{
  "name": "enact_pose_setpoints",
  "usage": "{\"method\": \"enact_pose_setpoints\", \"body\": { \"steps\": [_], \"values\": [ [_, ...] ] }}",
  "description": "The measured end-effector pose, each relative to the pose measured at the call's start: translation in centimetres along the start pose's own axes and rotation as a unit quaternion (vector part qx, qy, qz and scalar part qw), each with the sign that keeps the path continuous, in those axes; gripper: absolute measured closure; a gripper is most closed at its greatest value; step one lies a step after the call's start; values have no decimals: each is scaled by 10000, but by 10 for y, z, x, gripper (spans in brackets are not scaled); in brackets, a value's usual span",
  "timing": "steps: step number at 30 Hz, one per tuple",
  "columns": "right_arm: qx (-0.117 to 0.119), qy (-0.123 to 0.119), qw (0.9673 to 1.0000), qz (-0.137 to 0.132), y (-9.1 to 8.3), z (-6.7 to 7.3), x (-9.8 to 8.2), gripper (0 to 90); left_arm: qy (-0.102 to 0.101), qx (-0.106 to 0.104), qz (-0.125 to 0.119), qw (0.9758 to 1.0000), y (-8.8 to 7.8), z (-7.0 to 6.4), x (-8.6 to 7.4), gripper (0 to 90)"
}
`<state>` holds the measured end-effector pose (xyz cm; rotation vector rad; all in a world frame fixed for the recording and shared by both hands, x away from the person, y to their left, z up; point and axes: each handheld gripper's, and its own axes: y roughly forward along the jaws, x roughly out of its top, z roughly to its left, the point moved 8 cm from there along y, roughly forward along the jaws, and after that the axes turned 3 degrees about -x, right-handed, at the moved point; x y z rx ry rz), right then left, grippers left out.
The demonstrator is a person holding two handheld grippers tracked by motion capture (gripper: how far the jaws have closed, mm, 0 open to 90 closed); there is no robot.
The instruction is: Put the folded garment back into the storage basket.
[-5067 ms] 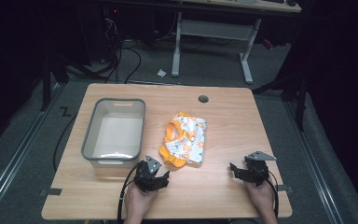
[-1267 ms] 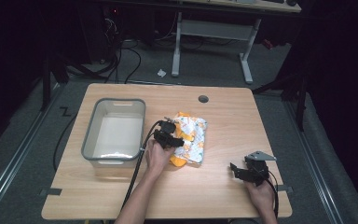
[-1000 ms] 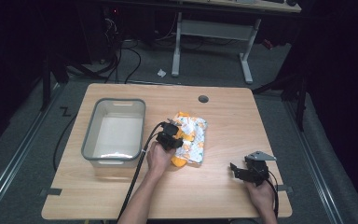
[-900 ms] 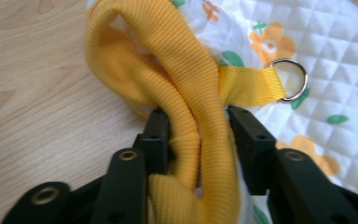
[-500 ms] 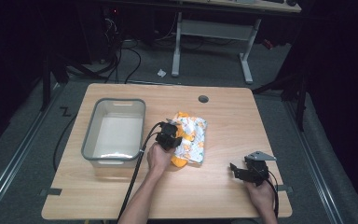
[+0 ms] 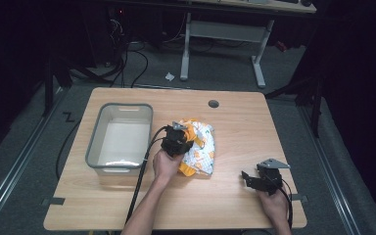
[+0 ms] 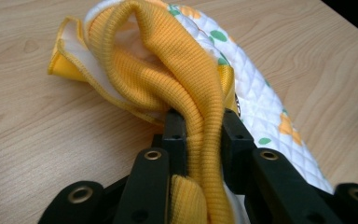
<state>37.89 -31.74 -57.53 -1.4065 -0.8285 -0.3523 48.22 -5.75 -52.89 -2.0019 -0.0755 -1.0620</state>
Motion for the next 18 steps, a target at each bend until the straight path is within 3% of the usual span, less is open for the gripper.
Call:
{"method": "enact_pose_setpoints", "body": {
  "steps": [5, 18],
  "values": [
    [0, 0, 10000, 0, 0, 0, 0, 276, 63, -69, -27, 10000, -8, -5, 1, 758],
    [3, 13, 10000, -3, 0, 0, 0, 276, 36, -313, -471, 9984, -42, -10, 17, 758]
  ]
}}
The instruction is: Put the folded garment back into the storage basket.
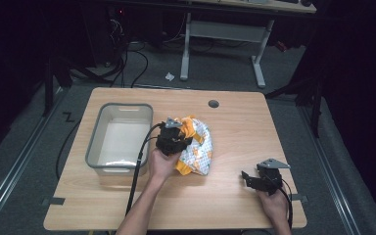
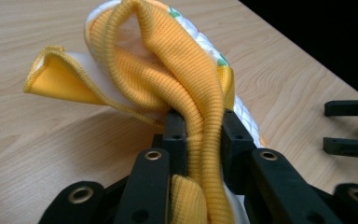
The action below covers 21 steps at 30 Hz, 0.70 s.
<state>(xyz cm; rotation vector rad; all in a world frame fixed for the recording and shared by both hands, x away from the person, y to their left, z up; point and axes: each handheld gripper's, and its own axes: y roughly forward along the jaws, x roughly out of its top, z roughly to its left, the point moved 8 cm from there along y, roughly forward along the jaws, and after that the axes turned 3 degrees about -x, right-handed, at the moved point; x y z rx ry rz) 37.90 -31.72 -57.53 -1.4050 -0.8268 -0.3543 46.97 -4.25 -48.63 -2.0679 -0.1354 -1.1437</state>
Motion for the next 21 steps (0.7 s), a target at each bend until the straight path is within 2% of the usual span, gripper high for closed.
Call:
{"method": "enact_pose_setpoints", "body": {
  "steps": [6, 11, 21],
  "values": [
    [0, 1, 10000, 1, 0, 0, 0, 276, -37, -78, -173, 9998, -14, 0, 6, 758],
    [0, 2, 10000, 0, 0, 0, 0, 276, -35, -28, -255, 9997, -25, 3, 9, 758],
    [0, 2, 10000, 1, 0, 0, 0, 276, -166, -26, -405, 9990, -43, 13, 13, 758]
  ]
}}
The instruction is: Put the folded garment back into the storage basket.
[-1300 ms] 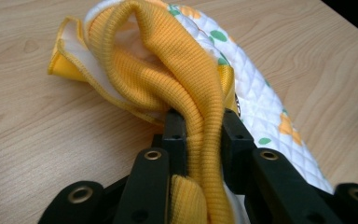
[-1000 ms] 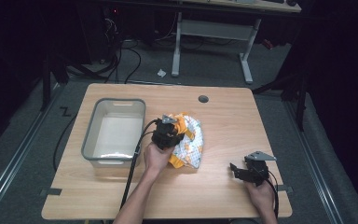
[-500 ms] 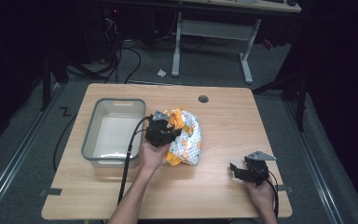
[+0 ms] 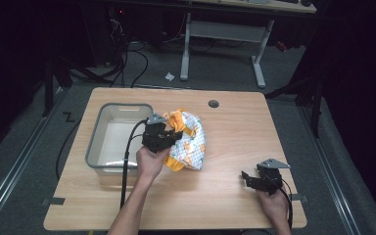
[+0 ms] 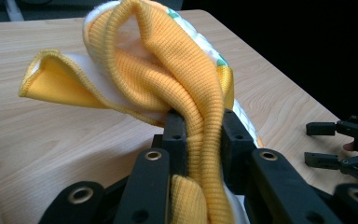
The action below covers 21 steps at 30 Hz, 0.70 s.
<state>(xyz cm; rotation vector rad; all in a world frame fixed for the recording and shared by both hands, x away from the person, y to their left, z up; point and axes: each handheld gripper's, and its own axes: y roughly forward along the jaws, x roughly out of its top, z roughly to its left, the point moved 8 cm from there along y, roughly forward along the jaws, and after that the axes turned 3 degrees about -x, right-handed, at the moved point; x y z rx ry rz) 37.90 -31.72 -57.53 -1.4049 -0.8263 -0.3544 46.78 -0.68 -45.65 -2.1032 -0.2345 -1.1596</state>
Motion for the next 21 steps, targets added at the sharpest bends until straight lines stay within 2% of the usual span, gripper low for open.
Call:
{"method": "enact_pose_setpoints", "body": {
  "steps": [5, 14, 18, 21],
  "values": [
    [1, -1, 10000, 0, 0, 0, 0, 276, -74, 56, -165, 9998, -13, 7, 6, 758],
    [0, -1, 10000, -1, 0, 0, 0, 276, -45, 116, -282, 9995, -27, 11, 12, 758],
    [0, -1, 10000, -1, 0, 0, 0, 276, -130, 45, -353, 9993, -33, 14, 14, 758],
    [0, 0, 10000, 0, 0, 0, 0, 276, -129, 87, -358, 9992, -36, 17, 13, 758]
  ]
}}
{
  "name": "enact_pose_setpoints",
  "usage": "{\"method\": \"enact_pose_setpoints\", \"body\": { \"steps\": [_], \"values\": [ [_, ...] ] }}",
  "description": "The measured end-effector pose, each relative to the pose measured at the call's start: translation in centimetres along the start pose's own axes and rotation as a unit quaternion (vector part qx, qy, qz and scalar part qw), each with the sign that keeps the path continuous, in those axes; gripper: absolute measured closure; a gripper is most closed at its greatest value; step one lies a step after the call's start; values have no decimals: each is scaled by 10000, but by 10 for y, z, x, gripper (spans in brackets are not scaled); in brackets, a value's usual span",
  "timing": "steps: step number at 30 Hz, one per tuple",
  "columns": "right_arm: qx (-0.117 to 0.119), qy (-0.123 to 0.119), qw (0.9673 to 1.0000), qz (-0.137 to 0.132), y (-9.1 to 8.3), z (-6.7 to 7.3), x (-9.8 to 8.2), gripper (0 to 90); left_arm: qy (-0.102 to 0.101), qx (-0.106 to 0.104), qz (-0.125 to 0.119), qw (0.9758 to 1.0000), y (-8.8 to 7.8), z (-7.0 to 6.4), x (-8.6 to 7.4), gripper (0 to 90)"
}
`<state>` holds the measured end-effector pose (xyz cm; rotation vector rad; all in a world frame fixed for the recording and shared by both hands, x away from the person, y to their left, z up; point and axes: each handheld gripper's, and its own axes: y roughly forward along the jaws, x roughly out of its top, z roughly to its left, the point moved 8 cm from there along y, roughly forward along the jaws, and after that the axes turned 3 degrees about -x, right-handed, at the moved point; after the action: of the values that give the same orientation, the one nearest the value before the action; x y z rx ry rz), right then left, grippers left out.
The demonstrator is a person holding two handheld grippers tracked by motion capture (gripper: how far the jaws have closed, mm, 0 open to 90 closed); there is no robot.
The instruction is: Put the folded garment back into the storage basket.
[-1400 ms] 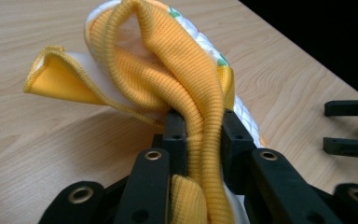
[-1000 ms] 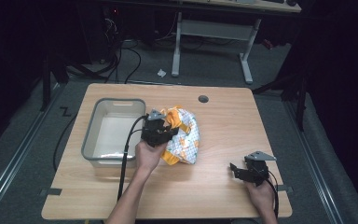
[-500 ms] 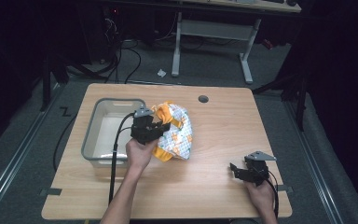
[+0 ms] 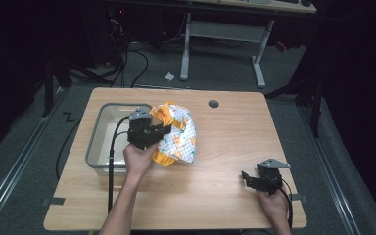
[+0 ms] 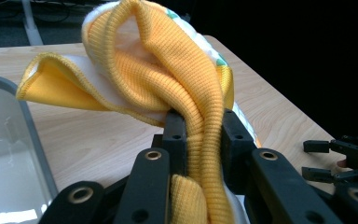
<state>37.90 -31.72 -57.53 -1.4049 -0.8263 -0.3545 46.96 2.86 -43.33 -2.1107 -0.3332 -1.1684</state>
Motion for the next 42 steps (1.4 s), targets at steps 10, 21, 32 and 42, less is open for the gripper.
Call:
{"method": "enact_pose_setpoints", "body": {
  "steps": [10, 21, 32, 42],
  "values": [
    [-1, -8, 10000, 2, 0, 0, 0, 276, -48, 93, -103, 9999, -19, 12, 6, 758],
    [-1, -6, 10000, 3, 0, 0, 0, 276, -82, 255, -247, 9993, -42, 27, 11, 757],
    [-3, 1, 10000, 1, 0, 0, 0, 276, -153, 322, -262, 9990, -54, 39, 9, 757],
    [-2, -2, 10000, 2, 0, 0, 0, 276, -234, 434, -404, 9980, -72, 53, 10, 756]
  ]
}}
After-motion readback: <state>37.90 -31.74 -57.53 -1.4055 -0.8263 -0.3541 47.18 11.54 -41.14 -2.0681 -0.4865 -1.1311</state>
